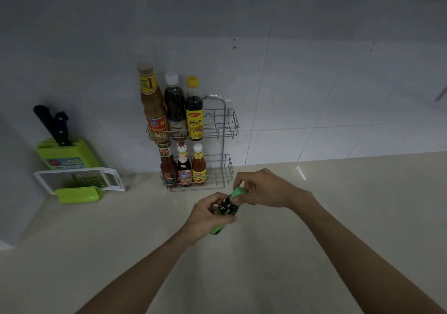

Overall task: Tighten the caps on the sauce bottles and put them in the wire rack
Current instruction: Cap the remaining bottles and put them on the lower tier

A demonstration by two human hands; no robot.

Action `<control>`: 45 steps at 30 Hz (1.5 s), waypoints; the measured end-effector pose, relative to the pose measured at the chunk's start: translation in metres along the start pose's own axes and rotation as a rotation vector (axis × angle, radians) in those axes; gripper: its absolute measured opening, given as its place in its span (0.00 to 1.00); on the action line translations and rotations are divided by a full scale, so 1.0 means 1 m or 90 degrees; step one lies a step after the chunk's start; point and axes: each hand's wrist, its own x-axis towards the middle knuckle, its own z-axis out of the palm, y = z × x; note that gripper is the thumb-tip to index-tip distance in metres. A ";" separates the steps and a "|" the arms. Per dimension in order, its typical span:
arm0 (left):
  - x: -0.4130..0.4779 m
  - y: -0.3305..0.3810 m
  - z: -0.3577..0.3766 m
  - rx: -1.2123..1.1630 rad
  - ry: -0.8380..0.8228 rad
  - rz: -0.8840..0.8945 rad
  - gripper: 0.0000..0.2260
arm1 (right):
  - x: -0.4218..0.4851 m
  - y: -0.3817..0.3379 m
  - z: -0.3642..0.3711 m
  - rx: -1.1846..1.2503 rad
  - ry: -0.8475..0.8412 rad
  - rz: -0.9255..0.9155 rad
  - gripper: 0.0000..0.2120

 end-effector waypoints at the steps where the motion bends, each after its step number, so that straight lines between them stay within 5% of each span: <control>1: 0.000 0.001 0.000 0.002 -0.003 -0.004 0.17 | 0.000 -0.001 -0.001 -0.009 0.010 0.009 0.19; 4: -0.003 0.003 0.001 -0.004 -0.003 -0.001 0.17 | -0.001 -0.002 -0.004 0.001 -0.002 -0.007 0.27; 7: -0.004 0.005 0.001 -0.015 0.002 0.000 0.16 | -0.002 -0.003 -0.003 0.035 0.034 -0.024 0.16; 11: -0.006 0.006 0.003 -0.037 -0.003 -0.005 0.17 | -0.004 -0.005 -0.001 0.045 0.041 -0.054 0.24; 14: -0.006 0.007 0.003 -0.051 -0.002 0.003 0.17 | -0.005 -0.005 0.003 0.082 0.049 -0.053 0.16; 18: -0.009 0.007 0.004 -0.077 -0.002 0.000 0.17 | -0.007 -0.008 0.003 0.071 0.049 -0.042 0.24; 22: -0.010 0.007 0.000 -0.072 -0.017 0.007 0.17 | -0.009 -0.006 0.004 0.088 0.042 -0.021 0.16; 25: -0.011 0.007 0.003 -0.082 -0.024 -0.005 0.18 | -0.011 -0.011 0.007 0.041 0.053 0.011 0.27; 27: -0.012 0.007 0.002 -0.109 -0.025 -0.007 0.18 | -0.013 -0.013 0.005 0.095 0.018 -0.031 0.22; 29: -0.013 0.006 0.000 -0.121 -0.044 -0.008 0.18 | -0.014 -0.015 0.004 -0.009 0.048 -0.056 0.15; 32: -0.014 0.008 0.003 -0.111 -0.074 -0.009 0.18 | -0.011 -0.016 0.011 -0.269 0.155 -0.023 0.27; 38: -0.016 0.017 -0.001 -0.168 -0.124 -0.004 0.15 | -0.016 -0.022 0.020 -0.291 0.154 -0.167 0.14; 42: -0.016 0.035 -0.010 -0.188 -0.292 -0.067 0.18 | -0.017 -0.035 0.013 -0.163 0.171 -0.225 0.10; 45: -0.018 0.044 -0.016 -0.116 -0.429 -0.097 0.09 | -0.016 -0.047 0.007 -0.234 0.199 -0.321 0.07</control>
